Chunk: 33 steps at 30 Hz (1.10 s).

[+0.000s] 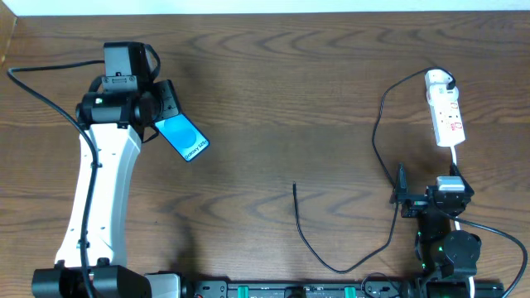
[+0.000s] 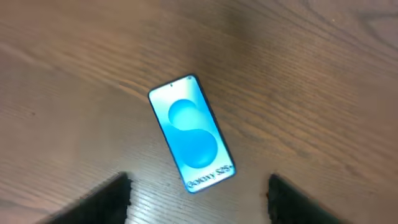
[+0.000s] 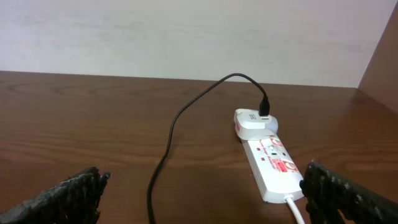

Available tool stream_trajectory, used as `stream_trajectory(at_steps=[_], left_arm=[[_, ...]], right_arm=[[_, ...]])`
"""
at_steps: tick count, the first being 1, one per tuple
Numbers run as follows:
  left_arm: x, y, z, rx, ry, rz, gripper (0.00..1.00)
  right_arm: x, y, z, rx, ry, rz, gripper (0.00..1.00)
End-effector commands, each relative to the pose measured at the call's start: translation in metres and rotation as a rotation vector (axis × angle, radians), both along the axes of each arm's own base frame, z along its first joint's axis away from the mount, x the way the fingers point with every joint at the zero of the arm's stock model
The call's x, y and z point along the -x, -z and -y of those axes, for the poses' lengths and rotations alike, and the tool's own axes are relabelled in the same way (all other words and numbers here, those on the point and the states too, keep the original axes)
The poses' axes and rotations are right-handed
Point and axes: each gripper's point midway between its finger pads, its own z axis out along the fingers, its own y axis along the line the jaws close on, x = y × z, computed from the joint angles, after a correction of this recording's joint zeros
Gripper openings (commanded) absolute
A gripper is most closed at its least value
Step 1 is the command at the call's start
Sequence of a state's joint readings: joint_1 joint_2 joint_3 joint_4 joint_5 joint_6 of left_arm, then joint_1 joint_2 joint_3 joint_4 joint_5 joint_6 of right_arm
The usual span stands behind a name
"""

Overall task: Plug charger to phone and switch on socket
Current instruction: 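Raise the left arm and move the left gripper over the phone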

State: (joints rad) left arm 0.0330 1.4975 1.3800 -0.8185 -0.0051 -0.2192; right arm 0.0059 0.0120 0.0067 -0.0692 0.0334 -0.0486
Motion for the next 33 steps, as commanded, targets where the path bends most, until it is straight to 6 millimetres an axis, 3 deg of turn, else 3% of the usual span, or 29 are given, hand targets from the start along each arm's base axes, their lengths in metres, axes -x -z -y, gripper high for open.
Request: stream_trajectory(at_steps=[1, 7, 23, 27, 33], left_arm=[[-0.002, -0.005, -0.003, 0.058, -0.107, 0.017, 0.98], [0.000, 0.009, -0.011, 0.101, -0.207, -0.024, 0.99], [0.002, 0.117, -0.018, 0.089, -0.301, -0.341, 0.99], [0.004, 0.132, -0.018, 0.085, -0.303, -0.383, 0.99], [0.005, 0.134, -0.018, 0.085, -0.303, -0.390, 0.99]], right_arm=[[0.000, 0.000, 0.000, 0.012, -0.002, 0.001, 0.99], [0.000, 0.000, 0.000, 0.012, -0.002, 0.001, 0.99], [0.000, 0.000, 0.000, 0.012, -0.002, 0.001, 0.99], [0.000, 0.000, 0.000, 0.012, -0.002, 0.001, 0.99], [0.000, 0.000, 0.000, 0.012, -0.002, 0.001, 0.99]])
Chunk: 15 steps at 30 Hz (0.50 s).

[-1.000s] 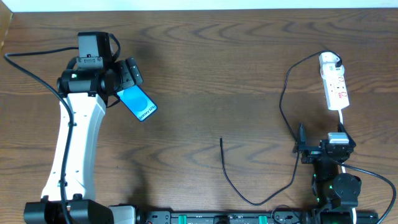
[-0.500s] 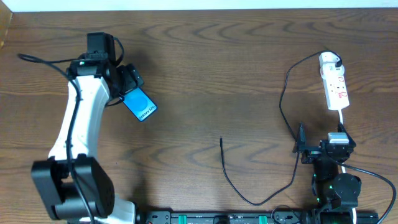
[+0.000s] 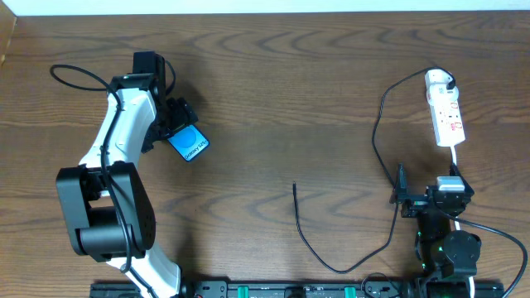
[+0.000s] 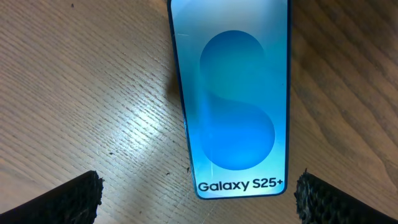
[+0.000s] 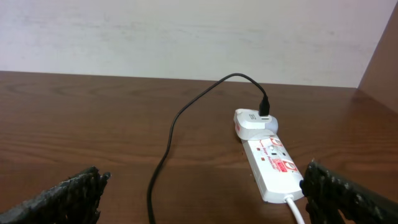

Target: Plug charger to phone and switch on socket

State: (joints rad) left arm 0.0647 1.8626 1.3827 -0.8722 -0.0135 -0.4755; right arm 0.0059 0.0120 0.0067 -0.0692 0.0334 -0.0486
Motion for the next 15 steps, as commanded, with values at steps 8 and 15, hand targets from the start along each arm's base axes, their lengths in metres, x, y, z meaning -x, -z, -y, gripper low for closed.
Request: stream_trajectory(at_steps=[8, 15], left_arm=[[-0.0022, -0.0011, -0.0049, -0.018, -0.023, 0.001, 0.99], [0.0004, -0.0003, -0.0046, -0.017, -0.022, -0.010, 0.99]], right_arm=[[0.0003, 0.0001, -0.0002, 0.012, -0.002, 0.001, 0.99], [0.0003, 0.0001, -0.0002, 0.012, -0.002, 0.001, 0.99]])
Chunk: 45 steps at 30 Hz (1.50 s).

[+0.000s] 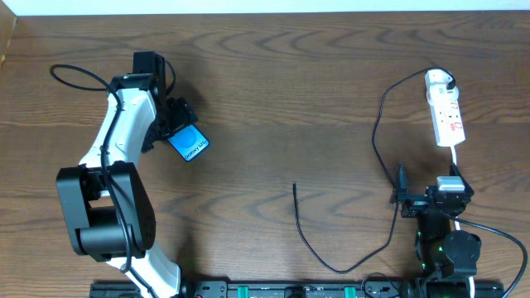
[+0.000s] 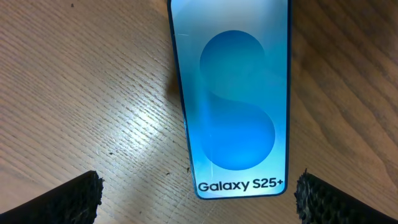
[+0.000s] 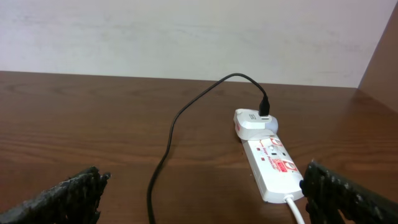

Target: Plug charger to phone and switch on socket

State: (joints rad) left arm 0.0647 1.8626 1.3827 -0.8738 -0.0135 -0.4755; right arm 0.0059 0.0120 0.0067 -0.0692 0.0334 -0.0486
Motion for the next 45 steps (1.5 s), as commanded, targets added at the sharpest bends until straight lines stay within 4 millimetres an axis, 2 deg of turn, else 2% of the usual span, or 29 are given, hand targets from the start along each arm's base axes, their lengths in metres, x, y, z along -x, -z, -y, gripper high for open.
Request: stream_trajectory(at_steps=[1, 9, 16, 24, 45], left_arm=[[0.001, 0.000, -0.005, -0.018, -0.022, -0.012, 0.99], [0.012, 0.009, -0.003, -0.015, -0.021, -0.047, 0.99], [0.012, 0.010, -0.002, -0.015, -0.019, -0.050, 0.99], [0.011, 0.010, 0.010, -0.022, 0.014, -0.047, 0.99], [0.012, 0.012, 0.010, -0.019, -0.026, -0.045, 0.99]], right_arm=[[0.000, 0.000, 0.000, 0.012, -0.002, 0.001, 0.99], [0.000, 0.000, 0.000, 0.012, -0.002, 0.001, 0.99], [0.000, 0.000, 0.000, 0.012, -0.002, 0.001, 0.99], [0.000, 0.000, 0.000, 0.012, -0.002, 0.001, 0.99], [0.000, 0.000, 0.000, 0.012, -0.002, 0.001, 0.99]])
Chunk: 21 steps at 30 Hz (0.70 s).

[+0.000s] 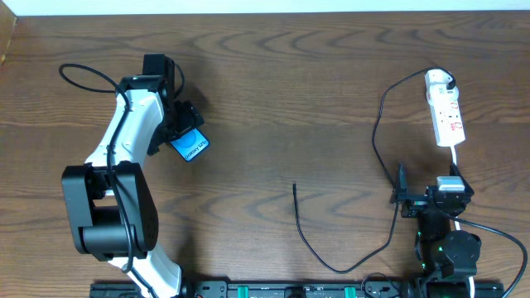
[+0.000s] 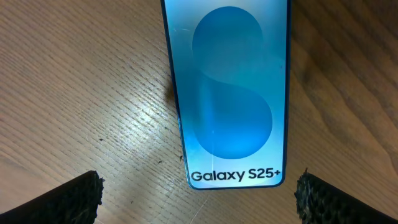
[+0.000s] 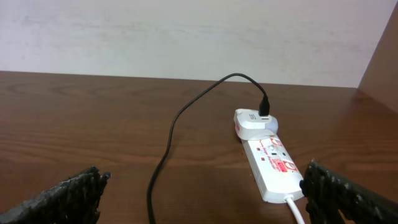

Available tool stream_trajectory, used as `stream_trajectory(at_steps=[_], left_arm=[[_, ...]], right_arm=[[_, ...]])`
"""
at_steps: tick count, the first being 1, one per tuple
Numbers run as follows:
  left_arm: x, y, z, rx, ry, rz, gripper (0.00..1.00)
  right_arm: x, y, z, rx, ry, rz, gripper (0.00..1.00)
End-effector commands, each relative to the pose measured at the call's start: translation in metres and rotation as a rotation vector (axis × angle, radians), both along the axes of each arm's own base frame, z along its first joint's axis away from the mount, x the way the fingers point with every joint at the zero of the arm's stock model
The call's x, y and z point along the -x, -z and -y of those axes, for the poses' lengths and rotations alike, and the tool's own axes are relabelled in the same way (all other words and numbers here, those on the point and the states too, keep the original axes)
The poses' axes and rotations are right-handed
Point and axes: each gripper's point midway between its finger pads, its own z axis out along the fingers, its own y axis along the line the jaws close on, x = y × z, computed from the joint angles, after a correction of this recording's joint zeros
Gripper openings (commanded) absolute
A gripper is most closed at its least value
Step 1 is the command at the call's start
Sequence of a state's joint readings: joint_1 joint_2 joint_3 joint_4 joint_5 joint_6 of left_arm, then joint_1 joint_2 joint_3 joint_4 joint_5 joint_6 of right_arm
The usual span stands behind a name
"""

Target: Plug charger to phone and switch on socket

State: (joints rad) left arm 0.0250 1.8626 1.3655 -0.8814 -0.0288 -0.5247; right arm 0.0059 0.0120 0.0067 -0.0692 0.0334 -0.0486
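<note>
A blue-screened phone (image 1: 187,145) reading "Galaxy S25+" (image 2: 229,93) lies flat on the wooden table at the left. My left gripper (image 2: 198,198) stands open low over it, one finger (image 2: 59,198) to each side of its lower end. A black charger cable (image 1: 377,165) runs from a white adapter (image 3: 254,123) in the white socket strip (image 1: 445,116) to a loose end (image 1: 295,189) at mid table. My right gripper (image 3: 202,199) stays open at the near right edge, facing the strip (image 3: 275,168).
The strip's white mains lead (image 3: 297,210) runs back toward the right arm's base (image 1: 443,240). A black cable (image 1: 79,74) loops beside the left arm. A pale wall (image 3: 186,37) backs the table.
My left gripper has shifted slightly along the phone, so the phone's lettered end sits a little higher in the wrist view. The right arm, cable and strip are unchanged.
At first my left gripper hovered open well above the phone, which looked small in the wrist view. It then stood low over the phone, open with the fingers astride its lower end, and held there. Now it has nudged slightly. The right gripper never moved.
</note>
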Motion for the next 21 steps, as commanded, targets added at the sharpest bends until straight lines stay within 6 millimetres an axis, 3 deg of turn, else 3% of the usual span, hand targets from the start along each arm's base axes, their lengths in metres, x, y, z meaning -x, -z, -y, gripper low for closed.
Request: stream_trajectory(at_steps=[1, 21], left_arm=[[0.0066, 0.0085, -0.0026, -0.011, -0.015, -0.026, 0.99], [0.0064, 0.0086, -0.0026, -0.010, -0.030, -0.024, 0.99]], right_arm=[[0.0003, 0.0001, -0.0002, 0.012, -0.002, 0.001, 0.99], [0.0003, 0.0001, -0.0002, 0.012, -0.002, 0.001, 0.99]])
